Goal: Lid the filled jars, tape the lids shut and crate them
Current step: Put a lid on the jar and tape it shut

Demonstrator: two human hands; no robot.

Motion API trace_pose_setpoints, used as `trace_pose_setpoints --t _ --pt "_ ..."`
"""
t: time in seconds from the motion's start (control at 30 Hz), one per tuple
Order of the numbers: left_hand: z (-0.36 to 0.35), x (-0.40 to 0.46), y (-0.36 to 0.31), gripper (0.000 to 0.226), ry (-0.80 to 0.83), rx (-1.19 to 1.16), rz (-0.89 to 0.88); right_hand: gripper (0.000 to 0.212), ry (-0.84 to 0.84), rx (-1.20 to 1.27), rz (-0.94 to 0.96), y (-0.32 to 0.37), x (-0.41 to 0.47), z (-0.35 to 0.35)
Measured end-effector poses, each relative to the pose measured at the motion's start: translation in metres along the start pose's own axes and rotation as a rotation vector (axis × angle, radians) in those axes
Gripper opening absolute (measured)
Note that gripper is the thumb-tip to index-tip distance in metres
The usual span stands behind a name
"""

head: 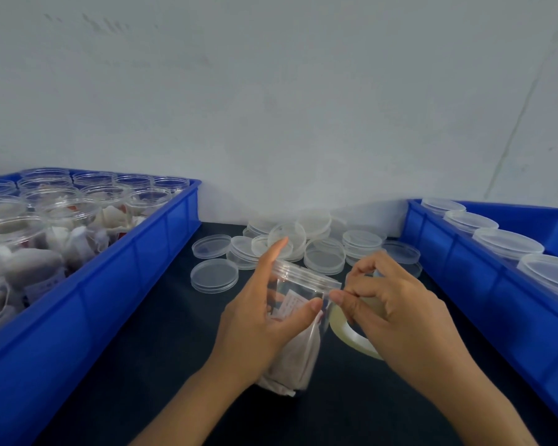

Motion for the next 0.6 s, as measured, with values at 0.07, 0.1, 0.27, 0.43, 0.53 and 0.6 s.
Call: trace_pose_setpoints --t 0.07,0.1,0.27,0.43,0.53,0.6 --pt "0.000 -0.001 0.000 0.082 -0.004 0.004 0.001 0.037 -0.015 -0.017 -0.004 -0.001 0.000 0.000" --pt "0.000 -0.001 -0.001 0.082 -0.004 0.006 0.003 0.038 -0.021 -0.022 -0.008 -0.002 0.000 0.000" --pt "0.000 -0.001 -0.002 0.081 0.004 0.024 0.001 0.035 -0.028 -0.058 -0.016 -0.003 0.000 -0.002" --pt "-0.001 -0.003 -0.004 0.081 0.018 0.040 0.010 0.043 -0.040 -0.041 -0.050 -0.009 0.001 -0.004" --pt "-0.003 -0.004 -0.004 0.082 0.033 0.005 0.012 0.046 -0.052 -0.022 -0.080 -0.011 0.002 -0.004" --pt "-0.006 -0.004 -0.005 0.084 0.057 -0.060 0.019 0.047 -0.068 -0.029 -0.092 -0.011 0.001 -0.002"
Point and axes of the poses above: each hand's wrist, its own x-axis towards the middle knuckle, its own z-axis out of the back of the hand, y = z × x, the point moved 10 cm from there along x, towards the middle knuckle, and after that the axes turned 1 degree about z, right-handed, at the moved point
